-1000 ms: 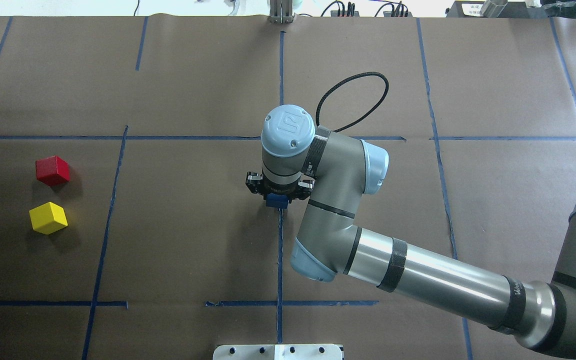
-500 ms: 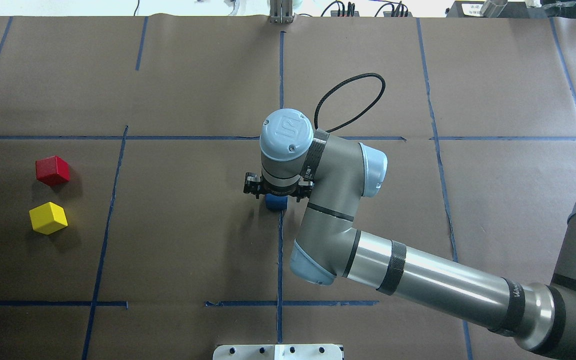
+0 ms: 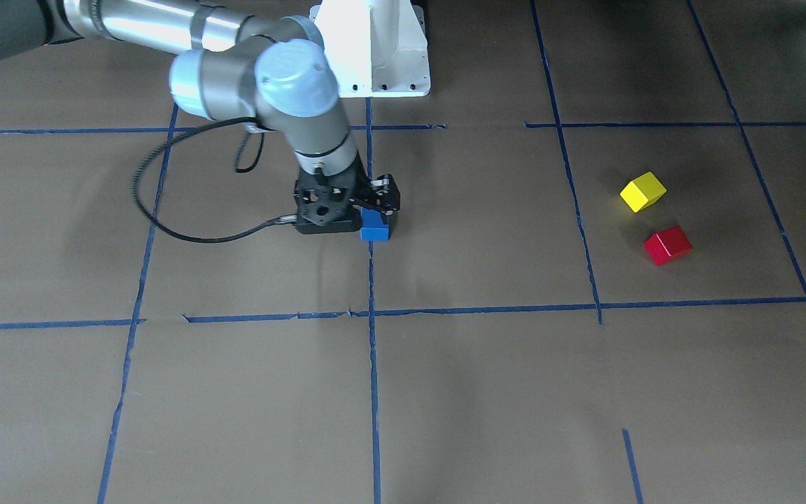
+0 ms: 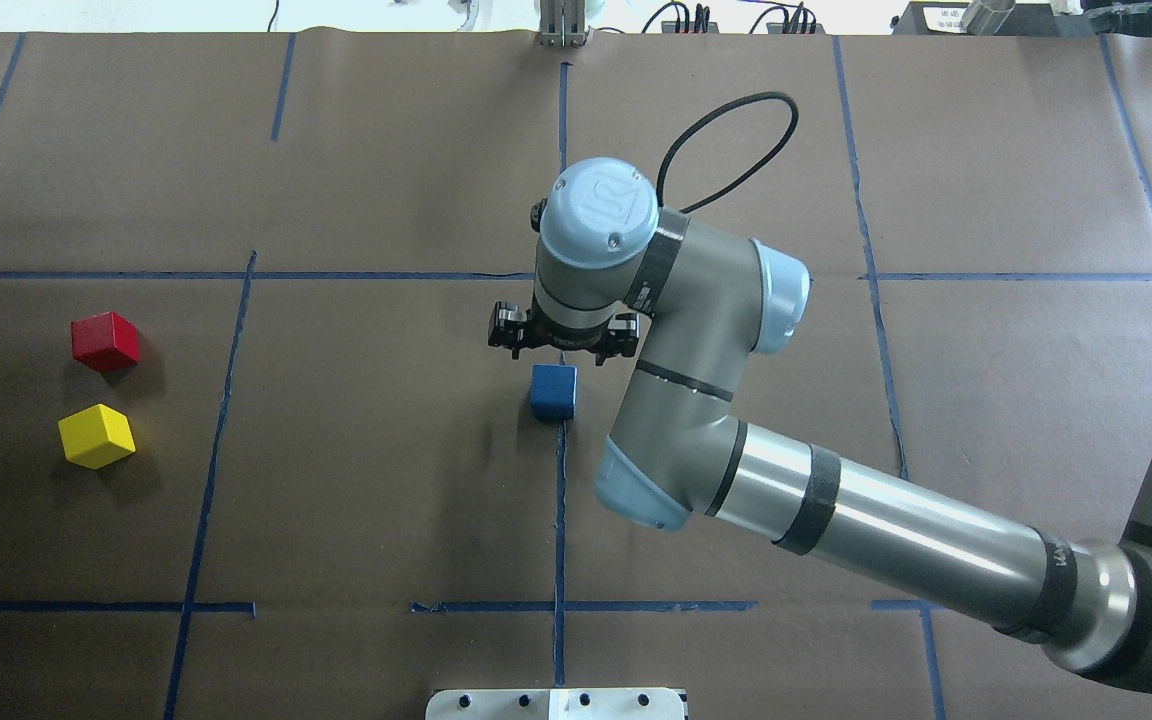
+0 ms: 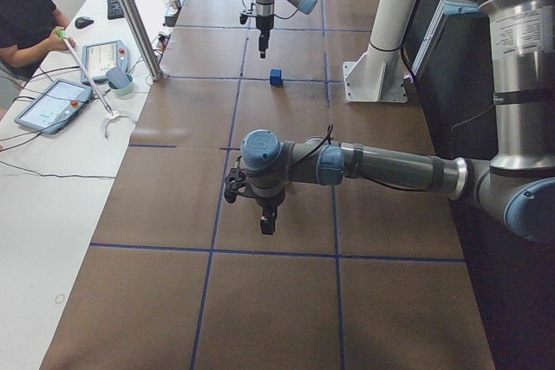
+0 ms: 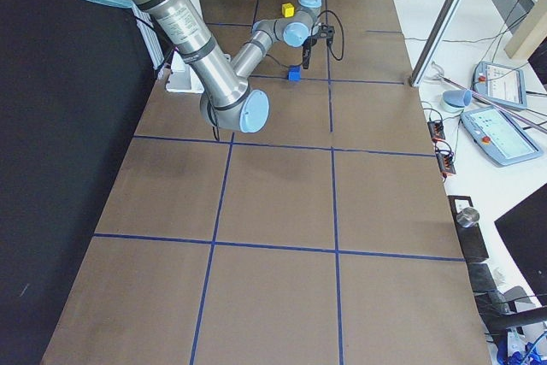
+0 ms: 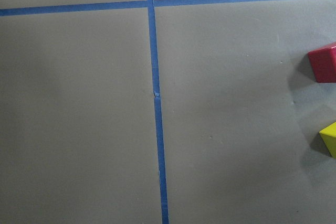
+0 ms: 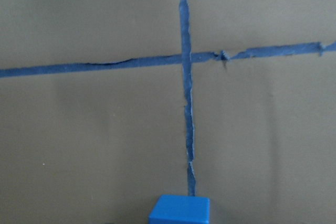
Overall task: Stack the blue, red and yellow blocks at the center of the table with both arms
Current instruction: 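Lift the right gripper away while the left gripper grasps the red cube, then carry the red cube with the left gripper over the blue cube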
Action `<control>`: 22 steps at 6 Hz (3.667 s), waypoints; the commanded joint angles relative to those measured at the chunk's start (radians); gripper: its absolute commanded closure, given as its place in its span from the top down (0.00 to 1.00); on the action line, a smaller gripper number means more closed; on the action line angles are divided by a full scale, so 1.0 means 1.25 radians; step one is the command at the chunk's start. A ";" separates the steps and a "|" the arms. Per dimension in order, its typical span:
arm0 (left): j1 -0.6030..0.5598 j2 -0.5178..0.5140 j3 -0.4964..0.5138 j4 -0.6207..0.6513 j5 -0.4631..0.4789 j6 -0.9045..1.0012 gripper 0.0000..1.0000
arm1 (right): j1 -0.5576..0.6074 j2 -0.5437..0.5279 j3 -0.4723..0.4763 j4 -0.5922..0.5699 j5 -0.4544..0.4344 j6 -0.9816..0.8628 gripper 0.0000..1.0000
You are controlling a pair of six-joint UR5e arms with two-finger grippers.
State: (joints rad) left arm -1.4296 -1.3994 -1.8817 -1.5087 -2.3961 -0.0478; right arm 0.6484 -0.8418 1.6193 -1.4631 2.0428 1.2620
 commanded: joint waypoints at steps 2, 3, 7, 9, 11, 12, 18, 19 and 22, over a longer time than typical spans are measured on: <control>0.179 -0.055 0.056 -0.239 0.043 -0.423 1.00 | 0.115 -0.274 0.220 0.001 0.092 -0.158 1.00; 0.218 -0.103 0.102 -0.264 0.043 -0.528 1.00 | 0.142 -0.344 0.252 0.002 0.106 -0.222 1.00; 0.337 -0.218 0.174 -0.266 0.130 -0.702 1.00 | 0.143 -0.376 0.258 0.005 0.095 -0.248 1.00; 0.339 -0.250 0.206 -0.272 0.130 -0.701 1.00 | 0.142 -0.371 0.259 0.005 0.092 -0.246 1.00; 0.345 -0.267 0.273 -0.315 0.130 -0.702 1.00 | 0.142 -0.368 0.259 0.005 0.092 -0.246 1.00; 0.350 -0.268 0.271 -0.315 0.130 -0.713 1.00 | 0.142 -0.367 0.261 0.005 0.092 -0.246 1.00; 0.383 -0.293 0.259 -0.315 0.137 -0.741 0.00 | 0.142 -0.368 0.272 0.003 0.094 -0.241 1.00; 0.374 -0.316 0.232 -0.306 0.137 -0.747 0.00 | 0.143 -0.370 0.272 0.003 0.094 -0.241 1.00; 0.475 -0.562 0.177 -0.075 0.168 -0.798 0.00 | 0.178 -0.418 0.275 0.008 0.099 -0.265 1.00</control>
State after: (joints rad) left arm -0.8998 -1.9925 -1.6355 -1.7305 -2.2096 -1.0168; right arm 0.8497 -1.3360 1.9608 -1.4561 2.1642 0.9452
